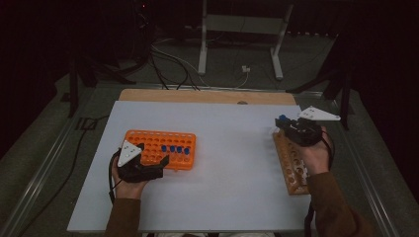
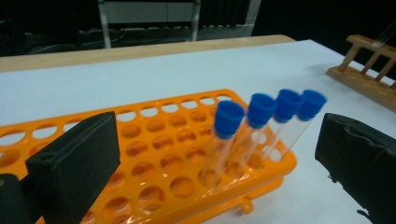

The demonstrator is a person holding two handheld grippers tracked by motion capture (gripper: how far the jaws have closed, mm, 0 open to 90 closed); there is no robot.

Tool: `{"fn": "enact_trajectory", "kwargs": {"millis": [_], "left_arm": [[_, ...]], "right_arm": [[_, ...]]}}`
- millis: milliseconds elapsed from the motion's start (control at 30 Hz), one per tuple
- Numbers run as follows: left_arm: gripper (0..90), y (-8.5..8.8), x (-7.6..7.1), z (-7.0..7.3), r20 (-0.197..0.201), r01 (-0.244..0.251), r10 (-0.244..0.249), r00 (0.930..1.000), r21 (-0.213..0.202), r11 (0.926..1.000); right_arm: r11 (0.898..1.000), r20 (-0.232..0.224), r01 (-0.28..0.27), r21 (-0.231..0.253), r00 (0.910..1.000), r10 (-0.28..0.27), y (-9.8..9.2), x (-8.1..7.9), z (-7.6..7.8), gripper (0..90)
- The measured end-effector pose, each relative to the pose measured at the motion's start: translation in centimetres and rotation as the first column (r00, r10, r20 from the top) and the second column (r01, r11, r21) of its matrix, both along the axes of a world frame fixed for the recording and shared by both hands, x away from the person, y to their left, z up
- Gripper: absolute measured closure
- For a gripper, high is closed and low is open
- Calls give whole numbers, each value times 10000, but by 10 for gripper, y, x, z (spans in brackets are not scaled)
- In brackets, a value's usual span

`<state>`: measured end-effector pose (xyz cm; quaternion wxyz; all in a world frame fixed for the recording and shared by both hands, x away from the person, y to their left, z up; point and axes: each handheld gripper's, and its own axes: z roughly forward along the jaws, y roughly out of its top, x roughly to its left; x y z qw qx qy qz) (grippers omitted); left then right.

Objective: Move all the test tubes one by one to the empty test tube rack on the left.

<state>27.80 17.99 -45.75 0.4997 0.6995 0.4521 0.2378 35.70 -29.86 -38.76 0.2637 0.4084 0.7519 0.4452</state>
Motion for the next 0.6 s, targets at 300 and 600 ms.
{"fn": "enact_trajectory", "kwargs": {"millis": [300, 600], "left_arm": [[14, -15, -4, 8, 116, 444, -444, 9989, -54, 9990], [36, -46, -7, 21, 437, 1204, -1213, 9917, 227, 9925]], "right_arm": [[9941, -288, -1082, 11, 9937, 1082, 40, -6, -9, 765], [9819, -604, -1895, -3, 9801, 1891, 68, -13, -11, 765]]}}
